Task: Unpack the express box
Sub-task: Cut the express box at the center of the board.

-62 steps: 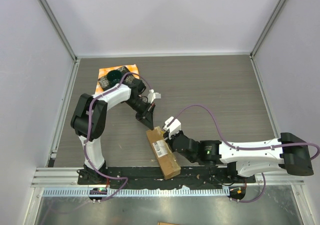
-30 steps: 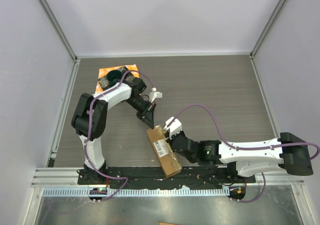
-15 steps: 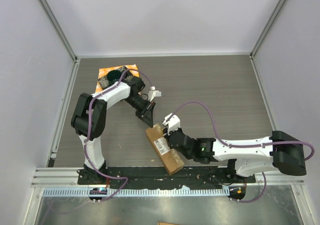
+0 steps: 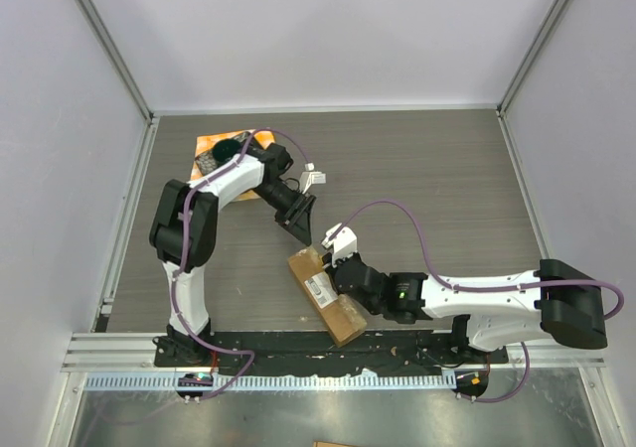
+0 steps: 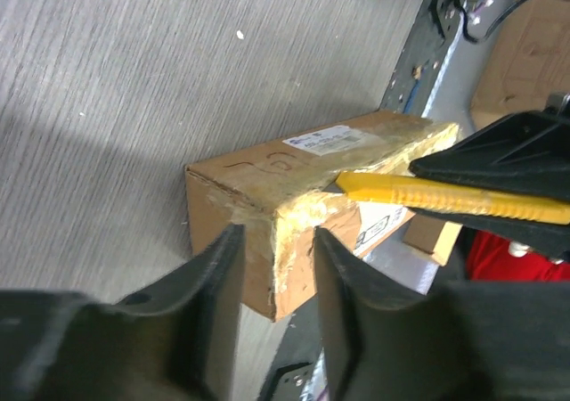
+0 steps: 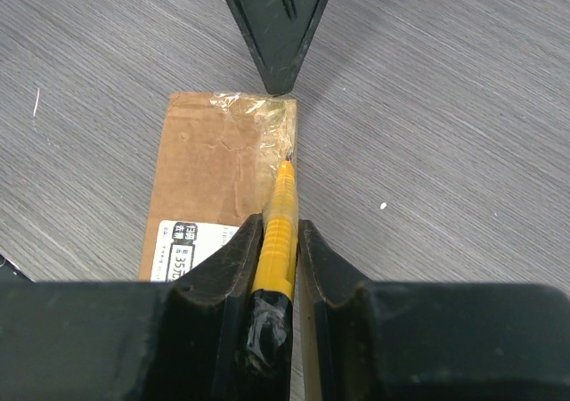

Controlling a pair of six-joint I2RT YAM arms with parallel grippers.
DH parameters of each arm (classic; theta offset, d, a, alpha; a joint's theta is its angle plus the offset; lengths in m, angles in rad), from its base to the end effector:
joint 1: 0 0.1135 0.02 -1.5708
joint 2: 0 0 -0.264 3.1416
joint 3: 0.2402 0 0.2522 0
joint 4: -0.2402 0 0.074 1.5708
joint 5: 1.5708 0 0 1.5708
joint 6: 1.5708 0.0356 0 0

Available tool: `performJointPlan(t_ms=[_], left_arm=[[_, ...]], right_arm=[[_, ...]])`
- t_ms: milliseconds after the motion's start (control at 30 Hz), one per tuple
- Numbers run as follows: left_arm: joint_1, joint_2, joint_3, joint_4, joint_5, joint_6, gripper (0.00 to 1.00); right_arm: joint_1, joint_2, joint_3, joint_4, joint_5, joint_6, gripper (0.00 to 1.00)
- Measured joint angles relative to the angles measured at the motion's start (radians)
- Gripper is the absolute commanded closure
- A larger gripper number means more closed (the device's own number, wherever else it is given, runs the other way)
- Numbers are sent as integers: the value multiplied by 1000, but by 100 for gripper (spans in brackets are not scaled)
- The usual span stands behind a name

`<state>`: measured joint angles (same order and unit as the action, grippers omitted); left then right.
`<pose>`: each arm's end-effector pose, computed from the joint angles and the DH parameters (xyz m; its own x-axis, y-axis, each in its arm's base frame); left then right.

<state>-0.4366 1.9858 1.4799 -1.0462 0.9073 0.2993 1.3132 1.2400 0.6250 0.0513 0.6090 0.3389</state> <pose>0.3249 -0.1825 0.1930 -0.7850 0.5667 -0.2501 0.5288 0.4027 -0.7472 0.0850 0.2425 0.2157 -0.3511 -0.2624 -0.8988 -0.5866 0.8098 -0.0073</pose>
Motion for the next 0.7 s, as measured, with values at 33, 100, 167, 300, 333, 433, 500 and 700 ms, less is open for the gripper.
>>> performJointPlan(t_ms=[33,100,167,300,333,433,500,700], left_arm=[[0,3,-3,-1,3,4,67],[-1,7,-11,-5,7,16,69],[-1,11,-24,-8,11,23,74],[-8,18,-37,-17,12,32,90],[-10,19,-37,-16,10,36,90],[-13,20,-37,-16,10,44,95],[-13,20,-37,-16,11,48,100],[-12,31,-37,-18,25,46,100]], right_arm=[[0,0,0,0,0,0,99],[0,0,0,0,0,0,99],[0,0,0,0,0,0,99],[0,0,1,-1,-2,0,99],[0,0,2,-4,-2,-1,99],[0,4,7,-9,-2,-3,99],[0,4,8,-11,-3,-3,99],[0,3,11,-21,-9,-3,99]])
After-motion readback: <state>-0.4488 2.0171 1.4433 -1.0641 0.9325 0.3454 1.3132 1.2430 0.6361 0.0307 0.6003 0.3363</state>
